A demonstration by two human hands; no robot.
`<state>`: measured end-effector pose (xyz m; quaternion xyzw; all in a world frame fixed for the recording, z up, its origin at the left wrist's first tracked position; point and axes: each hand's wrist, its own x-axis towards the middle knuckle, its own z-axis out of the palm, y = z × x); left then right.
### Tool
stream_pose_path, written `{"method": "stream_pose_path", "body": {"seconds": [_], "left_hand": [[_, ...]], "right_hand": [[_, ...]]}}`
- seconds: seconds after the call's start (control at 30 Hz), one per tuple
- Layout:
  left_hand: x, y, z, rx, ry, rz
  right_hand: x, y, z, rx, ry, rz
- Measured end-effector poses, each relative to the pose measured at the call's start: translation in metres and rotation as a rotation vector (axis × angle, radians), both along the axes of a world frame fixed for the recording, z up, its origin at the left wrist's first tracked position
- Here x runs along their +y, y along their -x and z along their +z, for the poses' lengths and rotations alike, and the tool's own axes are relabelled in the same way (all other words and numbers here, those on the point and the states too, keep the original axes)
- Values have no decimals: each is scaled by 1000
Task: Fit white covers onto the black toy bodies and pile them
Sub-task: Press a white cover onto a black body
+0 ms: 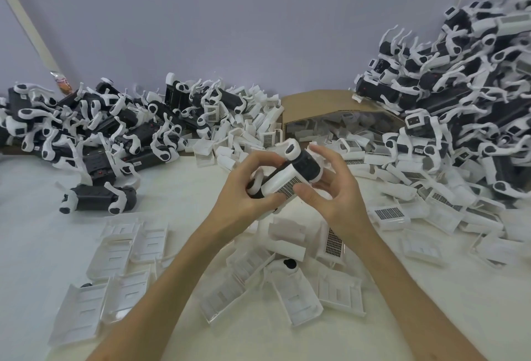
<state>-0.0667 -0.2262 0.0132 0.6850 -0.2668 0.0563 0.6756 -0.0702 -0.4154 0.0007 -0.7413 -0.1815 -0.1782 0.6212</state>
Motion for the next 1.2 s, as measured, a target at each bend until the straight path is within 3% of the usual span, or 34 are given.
{"method": "stream_pose_path", "body": {"seconds": [0.57,0.83,0.97,1.2], "left_hand": [[-3,-1,-5,-50,-22,64],[-9,1,-6,119,20,-34],[-7,0,-7,172,176,-96],[-15,4,-5,95,225,-104]], "right_hand": [[14,4,-5,-55,-121,10],[17,9,-1,-138,-157,-62],[23,11,1,-89,-220,-35],[25,13,-2,-85,-51,27]]}}
